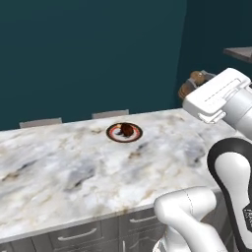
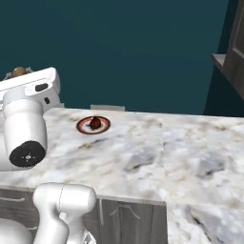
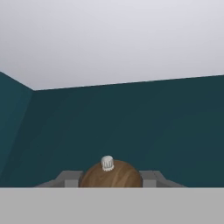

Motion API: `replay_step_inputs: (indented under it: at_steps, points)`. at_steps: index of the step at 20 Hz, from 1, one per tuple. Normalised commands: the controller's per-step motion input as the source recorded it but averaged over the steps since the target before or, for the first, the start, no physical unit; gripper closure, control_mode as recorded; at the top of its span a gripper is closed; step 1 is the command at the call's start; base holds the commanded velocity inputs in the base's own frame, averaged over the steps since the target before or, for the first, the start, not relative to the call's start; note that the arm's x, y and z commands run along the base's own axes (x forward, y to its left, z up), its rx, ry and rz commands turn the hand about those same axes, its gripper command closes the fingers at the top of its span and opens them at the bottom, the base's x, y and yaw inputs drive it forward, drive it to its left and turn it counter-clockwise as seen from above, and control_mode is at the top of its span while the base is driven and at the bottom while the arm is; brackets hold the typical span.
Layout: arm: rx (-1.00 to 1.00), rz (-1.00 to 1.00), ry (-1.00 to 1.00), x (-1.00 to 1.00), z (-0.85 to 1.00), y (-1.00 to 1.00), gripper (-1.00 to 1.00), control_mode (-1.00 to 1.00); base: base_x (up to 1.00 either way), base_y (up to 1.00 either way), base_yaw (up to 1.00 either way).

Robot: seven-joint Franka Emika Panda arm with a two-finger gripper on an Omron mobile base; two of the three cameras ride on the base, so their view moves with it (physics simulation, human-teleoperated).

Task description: Retrieve the shaker from the cabinet and place it next the steak on a plate on the dining table.

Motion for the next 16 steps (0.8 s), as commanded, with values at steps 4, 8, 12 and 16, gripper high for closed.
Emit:
replay_step_inputs:
  at_steps: [4,8,12,16]
  points:
    - [0.0,0.0,0.0,0.0,0.0,0.0,1.0,1.0,0.86,0.0,0.23]
    - [0.0,0.0,0.0,0.0,0.0,0.0,1.0,1.0,0.88,0.0,0.26]
    - [0.0,0.0,0.0,0.0,0.0,0.0,1.0,1.0,0.93,0.0,0.2]
    - [0.02,0.1,0.17,0.74,-0.03,-0.12,1.0,-1.0,0.25,0.0,0.04]
